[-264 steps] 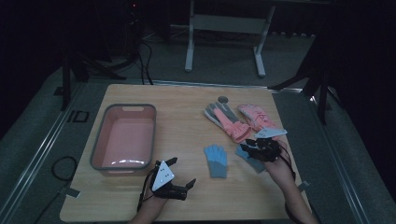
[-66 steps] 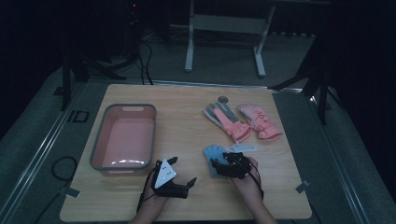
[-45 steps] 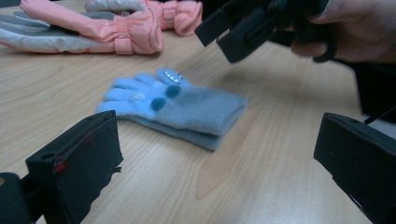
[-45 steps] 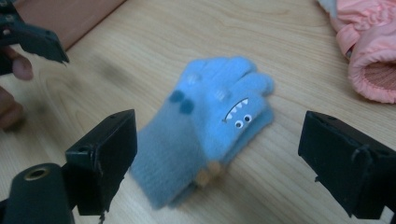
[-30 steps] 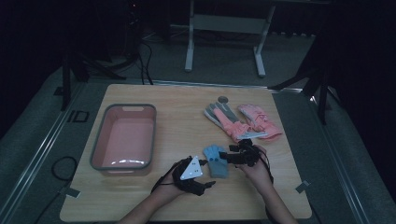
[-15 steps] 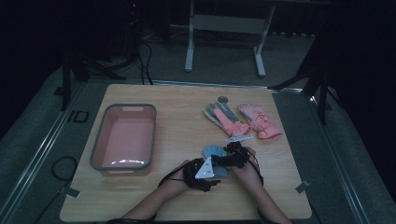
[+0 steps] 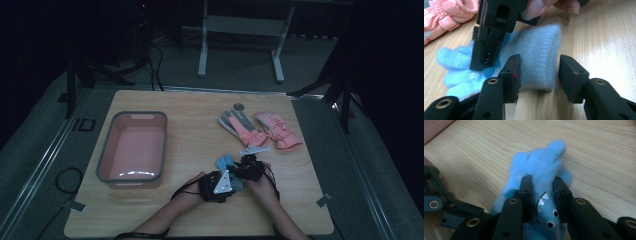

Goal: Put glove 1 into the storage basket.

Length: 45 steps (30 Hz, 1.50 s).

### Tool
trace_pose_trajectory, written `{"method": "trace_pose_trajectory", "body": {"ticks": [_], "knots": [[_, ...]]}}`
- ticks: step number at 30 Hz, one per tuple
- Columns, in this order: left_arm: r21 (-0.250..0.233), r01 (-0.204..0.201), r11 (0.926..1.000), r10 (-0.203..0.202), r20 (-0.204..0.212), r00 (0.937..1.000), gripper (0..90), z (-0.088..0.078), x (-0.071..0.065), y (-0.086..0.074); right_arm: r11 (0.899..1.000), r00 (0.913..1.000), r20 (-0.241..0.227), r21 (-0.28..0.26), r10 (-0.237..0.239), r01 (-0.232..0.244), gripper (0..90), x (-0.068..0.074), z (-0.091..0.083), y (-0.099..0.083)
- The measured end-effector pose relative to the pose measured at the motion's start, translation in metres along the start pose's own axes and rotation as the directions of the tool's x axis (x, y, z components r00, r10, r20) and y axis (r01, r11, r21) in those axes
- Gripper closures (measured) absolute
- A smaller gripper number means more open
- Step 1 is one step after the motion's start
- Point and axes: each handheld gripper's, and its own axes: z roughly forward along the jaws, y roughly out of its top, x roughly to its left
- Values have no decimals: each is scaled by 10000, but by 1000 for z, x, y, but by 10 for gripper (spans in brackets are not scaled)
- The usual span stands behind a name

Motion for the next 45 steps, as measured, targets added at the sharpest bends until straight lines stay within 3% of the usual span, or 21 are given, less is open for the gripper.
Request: {"method": "trace_pose_trajectory", "body": {"ticks": [5,7,9,16,21,32,39,45], "knots": [[227,374,9990,-380,265,9989,651,0,8,2,9999,9999,-117,113,114,-113,765,-1,0,1],[244,826,9963,-837,458,9954,718,-1,12,5,9997,9995,-224,135,226,-224,772,-2,0,2],[286,1021,9944,-1036,599,9928,749,-3,15,6,9992,9987,-343,148,364,-359,779,-4,-1,2],[128,1506,9885,-1511,610,9866,771,-12,22,10,9984,9964,-646,-84,554,-560,791,-3,-7,11],[186,1365,9905,-1372,428,9896,772,-25,30,18,9965,9937,-910,-443,660,-703,791,-1,-17,25],[374,1111,9931,-1123,315,9932,775,-63,50,33,9953,9916,-1255,-874,304,-416,790,12,-31,59],[731,998,9923,-1010,136,9948,775,-84,60,35,9944,9918,-1276,-1053,-71,-64,790,26,-31,78],[767,1062,9914,-1062,-40,9943,776,-99,66,31,9930,9899,-1410,-1180,-173,5,790,35,-27,91]]}}
